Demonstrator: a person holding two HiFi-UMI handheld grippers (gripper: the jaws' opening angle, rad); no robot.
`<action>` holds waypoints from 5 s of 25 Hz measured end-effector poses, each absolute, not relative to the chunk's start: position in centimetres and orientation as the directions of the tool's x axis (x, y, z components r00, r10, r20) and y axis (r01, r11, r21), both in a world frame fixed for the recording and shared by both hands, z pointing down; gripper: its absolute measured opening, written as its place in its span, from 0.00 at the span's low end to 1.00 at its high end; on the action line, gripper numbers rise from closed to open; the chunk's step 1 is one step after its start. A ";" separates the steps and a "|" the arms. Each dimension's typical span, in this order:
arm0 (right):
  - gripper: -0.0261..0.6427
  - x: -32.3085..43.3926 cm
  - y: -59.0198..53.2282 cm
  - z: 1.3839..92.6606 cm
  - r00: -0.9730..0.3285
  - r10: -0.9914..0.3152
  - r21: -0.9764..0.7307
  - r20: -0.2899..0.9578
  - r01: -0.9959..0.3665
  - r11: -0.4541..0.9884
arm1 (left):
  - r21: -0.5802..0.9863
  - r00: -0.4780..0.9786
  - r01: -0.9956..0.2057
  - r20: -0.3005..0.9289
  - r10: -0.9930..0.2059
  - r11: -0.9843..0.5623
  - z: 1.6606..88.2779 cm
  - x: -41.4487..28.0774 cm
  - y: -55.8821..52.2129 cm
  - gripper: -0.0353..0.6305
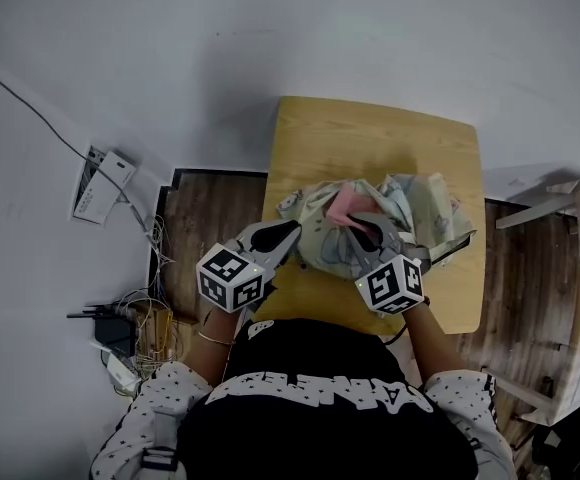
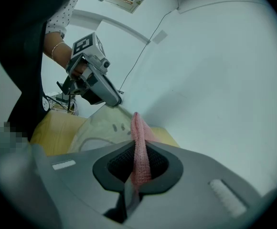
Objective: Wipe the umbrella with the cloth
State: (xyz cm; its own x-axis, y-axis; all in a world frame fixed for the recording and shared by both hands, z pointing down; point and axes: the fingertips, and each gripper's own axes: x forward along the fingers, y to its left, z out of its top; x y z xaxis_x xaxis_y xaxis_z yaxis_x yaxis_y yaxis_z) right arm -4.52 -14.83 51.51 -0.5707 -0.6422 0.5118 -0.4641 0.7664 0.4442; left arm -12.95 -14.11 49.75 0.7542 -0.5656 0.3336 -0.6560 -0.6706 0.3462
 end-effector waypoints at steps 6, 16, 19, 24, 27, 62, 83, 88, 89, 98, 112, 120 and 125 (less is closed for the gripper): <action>0.09 -4.2 -13.6 51.8 -0.564 -0.636 0.427 0.527 -0.472 0.772 | 0.339 0.755 -0.654 0.341 -0.560 -0.676 49.7 -12.9 -14.0 0.09; 0.09 -4.5 -9.2 53.3 -0.581 -0.578 0.390 0.573 -0.426 0.816 | 0.338 0.764 -0.644 0.333 -0.553 -0.686 49.7 -12.3 -13.7 0.09; 0.09 -4.7 -7.9 53.5 -0.593 -0.557 0.376 0.582 -0.411 0.830 | 0.336 0.766 -0.642 0.333 -0.550 -0.689 49.7 -12.1 -13.4 0.09; 0.09 -5.2 -5.7 53.9 -0.617 -0.503 0.348 0.605 -0.364 0.864 | 0.348 0.765 -0.643 0.335 -0.550 -0.683 49.8 -12.1 -13.3 0.09; 0.09 -5.3 -4.7 54.2 -0.625 -0.479 0.321 0.616 -0.357 0.878 | 0.353 0.764 -0.644 0.335 -0.551 -0.678 49.7 -12.2 -13.4 0.09; 0.09 -4.0 -9.7 45.1 -0.580 -0.720 0.606 0.380 -0.432 0.668 | 0.374 0.760 -0.649 0.345 -0.550 -0.662 50.6 -11.5 -13.2 0.09; 0.09 -1.4 -10.8 50.7 -0.476 -0.674 0.605 0.566 -0.315 0.731 | 0.365 0.725 -0.688 0.377 -0.576 -0.627 51.2 -12.9 -13.7 0.09; 0.09 -0.3 -9.5 51.1 -0.454 -0.674 0.578 0.582 -0.352 0.736 | 0.363 0.729 -0.684 0.375 -0.573 -0.633 51.1 -13.0 -13.7 0.09; 0.09 0.0 -9.3 51.1 -0.451 -0.675 0.573 0.584 -0.359 0.736 | 0.362 0.732 -0.681 0.370 -0.572 -0.637 51.0 -12.9 -13.7 0.09; 0.09 1.4 -6.3 52.5 -0.436 -0.650 0.524 0.622 -0.385 0.760 | 0.349 0.737 -0.676 0.353 -0.577 -0.650 50.8 -12.5 -13.3 0.09; 0.09 3.5 -3.3 51.5 -0.505 -0.655 0.476 0.562 -0.450 0.755 | 0.263 0.705 -0.708 0.322 -0.632 -0.655 48.4 -10.6 -12.6 0.19; 0.09 7.8 -3.8 46.0 -0.418 -0.841 0.518 0.343 -0.663 0.540 | 0.247 0.808 -0.586 0.250 -0.534 -0.772 47.6 -3.8 -9.9 0.25; 0.09 11.3 -2.3 45.2 -0.322 -0.890 0.476 0.323 -0.757 0.447 | 0.197 0.849 -0.504 0.294 -0.439 -0.841 49.1 0.9 -8.0 0.32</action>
